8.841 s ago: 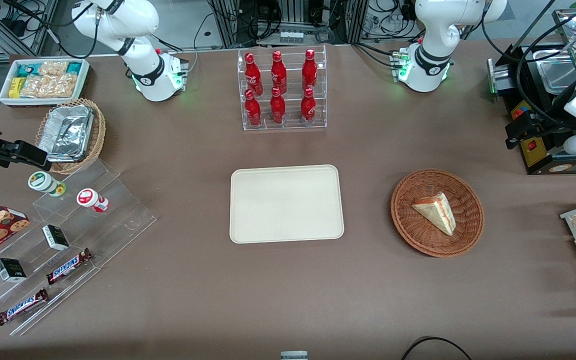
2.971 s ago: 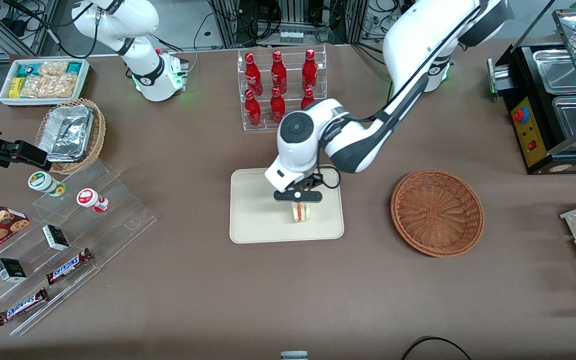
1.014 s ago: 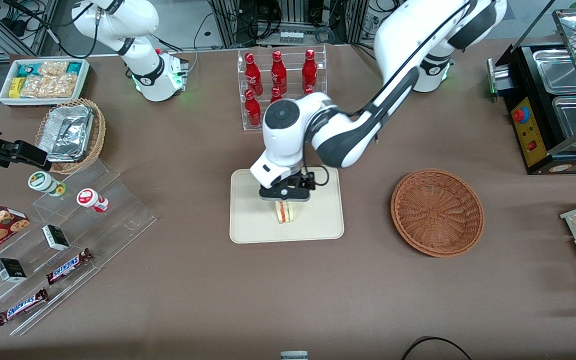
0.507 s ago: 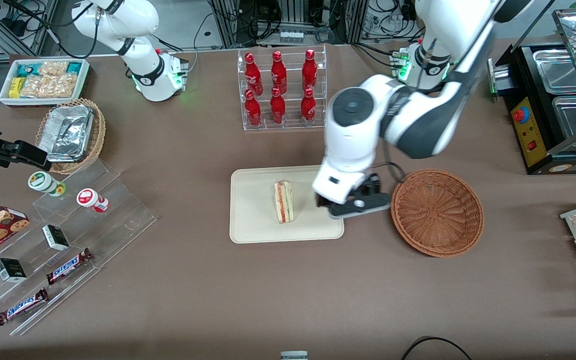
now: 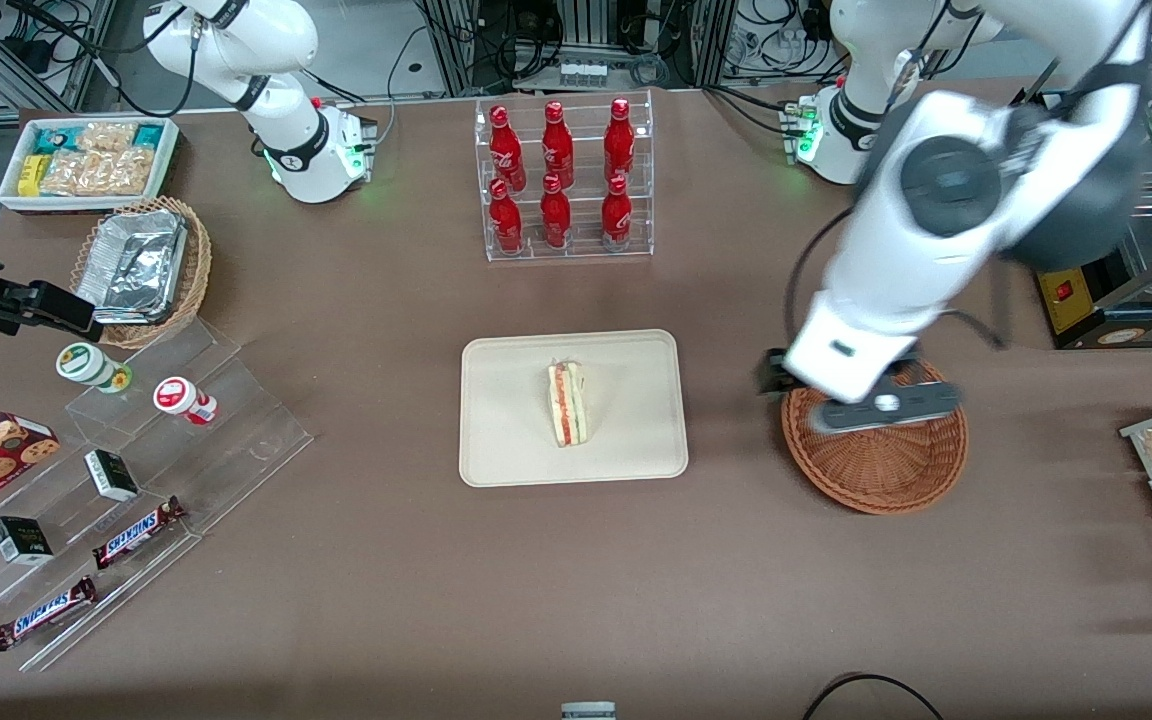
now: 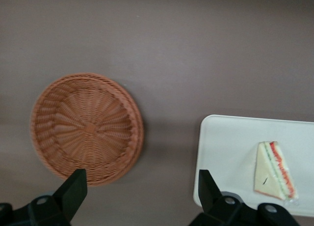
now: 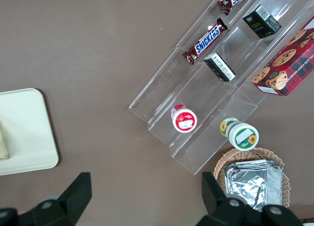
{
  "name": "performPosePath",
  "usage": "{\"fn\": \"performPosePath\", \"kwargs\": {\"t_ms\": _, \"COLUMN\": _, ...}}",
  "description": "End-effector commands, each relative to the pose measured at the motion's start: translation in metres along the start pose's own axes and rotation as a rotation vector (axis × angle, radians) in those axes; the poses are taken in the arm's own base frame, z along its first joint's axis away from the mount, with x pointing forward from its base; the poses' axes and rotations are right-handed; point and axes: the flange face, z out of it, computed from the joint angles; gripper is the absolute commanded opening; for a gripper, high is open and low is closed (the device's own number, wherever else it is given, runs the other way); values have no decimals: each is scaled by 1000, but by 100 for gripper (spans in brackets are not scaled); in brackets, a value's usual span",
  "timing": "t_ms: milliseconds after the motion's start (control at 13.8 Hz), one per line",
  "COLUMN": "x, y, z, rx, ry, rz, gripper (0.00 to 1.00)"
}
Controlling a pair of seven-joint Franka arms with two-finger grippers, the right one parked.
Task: Place sandwich from basket to tray
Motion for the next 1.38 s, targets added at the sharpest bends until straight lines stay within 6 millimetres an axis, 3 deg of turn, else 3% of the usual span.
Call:
{"fn": "performPosePath", "kwargs": {"t_ms": 0, "x": -2, "y": -42, "z": -9, "rx": 4, "ry": -38, "rz": 35, "gripper": 100}}
{"fn": "performPosePath", "kwargs": {"t_ms": 290, "x": -8, "y": -98, "z": -26, "rx": 13, "ry": -81, "rz": 107, "gripper": 100}}
{"fn": "performPosePath", "kwargs": {"t_ms": 435, "x": -18, "y": -131, "z": -35, "rx": 2, "ry": -91, "rz": 126, "gripper": 100}}
{"fn": "performPosePath", "kwargs": {"t_ms": 507, "x": -25, "y": -136, "z": -42, "rx": -15, "ry": -88, "rz": 138, "gripper": 100}}
{"fn": "performPosePath", "kwargs": {"t_ms": 725, "x": -51, "y": -177, "z": -56, "rx": -40, "ry": -82, "rz": 151, "gripper": 100}}
{"fn": "performPosePath", "kwargs": {"t_ms": 942, "x": -66, "y": -189, "z": -69, "rx": -43, "ry": -76, "rz": 148, "gripper": 100}}
{"fn": "performPosePath", "kwargs": {"t_ms": 1304, "x": -61, "y": -186, "z": -72, "rx": -44, "ry": -66, "rz": 137, "gripper": 100}}
